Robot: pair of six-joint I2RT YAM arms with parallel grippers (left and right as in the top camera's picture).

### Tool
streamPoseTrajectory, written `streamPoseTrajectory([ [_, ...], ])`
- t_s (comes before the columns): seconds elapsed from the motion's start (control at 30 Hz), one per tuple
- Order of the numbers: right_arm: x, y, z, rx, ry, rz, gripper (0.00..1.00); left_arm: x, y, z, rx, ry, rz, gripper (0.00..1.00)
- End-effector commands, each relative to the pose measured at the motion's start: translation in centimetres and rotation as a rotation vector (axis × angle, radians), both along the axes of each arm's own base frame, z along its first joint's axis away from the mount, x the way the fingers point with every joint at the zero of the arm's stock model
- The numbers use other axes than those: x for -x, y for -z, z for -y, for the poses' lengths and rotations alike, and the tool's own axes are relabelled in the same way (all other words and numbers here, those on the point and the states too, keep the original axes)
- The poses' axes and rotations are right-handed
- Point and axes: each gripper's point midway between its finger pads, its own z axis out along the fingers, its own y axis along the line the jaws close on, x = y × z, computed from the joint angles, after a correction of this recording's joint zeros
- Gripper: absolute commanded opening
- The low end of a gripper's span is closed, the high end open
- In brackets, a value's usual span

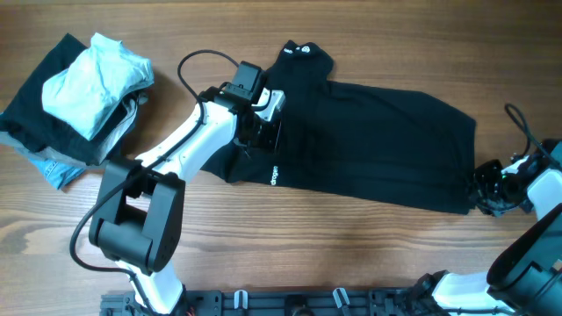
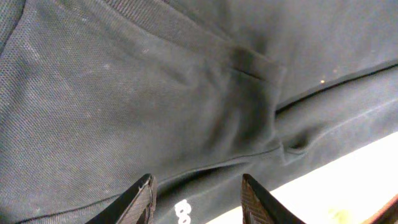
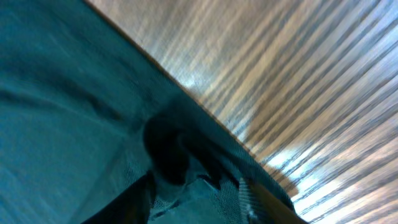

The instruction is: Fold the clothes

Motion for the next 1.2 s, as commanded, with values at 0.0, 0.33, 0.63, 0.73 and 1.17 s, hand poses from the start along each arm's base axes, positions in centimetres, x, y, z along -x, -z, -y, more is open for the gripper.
streamPoseTrajectory([
  [0.0,-0.1,0.4,-1.2,-0.045,0.021,0.033,0.43,1.2,2.0,-0.7,-0.037,0.016,-0.033,0.44],
  [0.33,-2.2,-1.4,-0.4,-0.054,0.023,0.119,0.49,2.7,3.9,-1.4,-0.061,0.017,-0.085,0.48],
  [0.63,-1.0,-4.8,-1.9,-0.119,-0.053,0.022,0.47,2.6,3.9,-1.4,-0.058,0.017,-0.08,0.52],
  [0.73,-0.2,-2.1,-2.6,-0.105,-0.033,-0.004,0.41,2.6,3.9,-1.4,-0.058,0.017,-0.08,0.52],
  [1.17,-3.3,-1.0,-2.1,-0.11,0.054,0.183,0.04,2.6,3.9,-1.4,-0.059,0.017,-0.08,0.53],
])
